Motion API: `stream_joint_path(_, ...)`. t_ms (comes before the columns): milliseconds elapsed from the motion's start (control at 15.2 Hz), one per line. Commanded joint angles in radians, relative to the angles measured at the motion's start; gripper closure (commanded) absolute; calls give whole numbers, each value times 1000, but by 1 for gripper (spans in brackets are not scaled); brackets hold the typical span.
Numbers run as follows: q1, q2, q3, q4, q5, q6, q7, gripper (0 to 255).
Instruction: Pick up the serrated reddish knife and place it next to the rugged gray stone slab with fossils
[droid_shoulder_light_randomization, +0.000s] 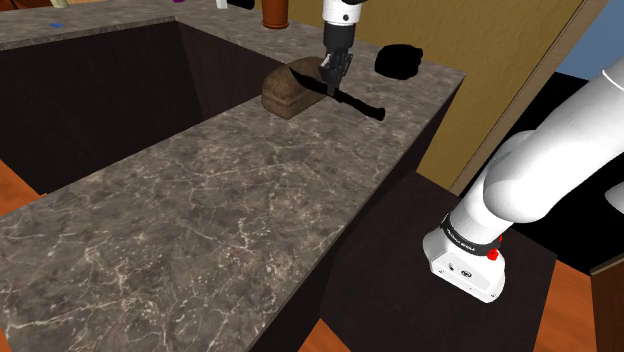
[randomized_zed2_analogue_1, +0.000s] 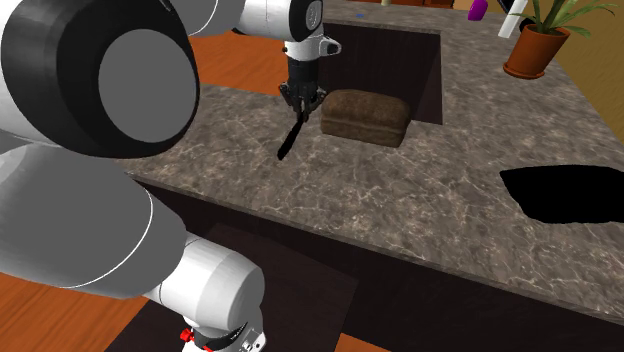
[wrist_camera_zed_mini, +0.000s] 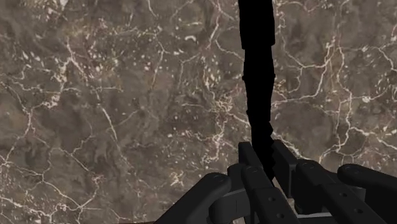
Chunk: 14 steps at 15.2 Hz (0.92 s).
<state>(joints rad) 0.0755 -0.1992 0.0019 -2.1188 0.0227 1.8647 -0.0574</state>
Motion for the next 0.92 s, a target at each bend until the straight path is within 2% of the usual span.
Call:
stream_joint_path(0,-17,-10,-23,-4,-7,-7,-36,255)
stream_joint_path(396,-81,-20,-112,-12,-37,-10,-179,255)
stream_joint_path(858,-154,15,-219,29,-63,-14,-348,255)
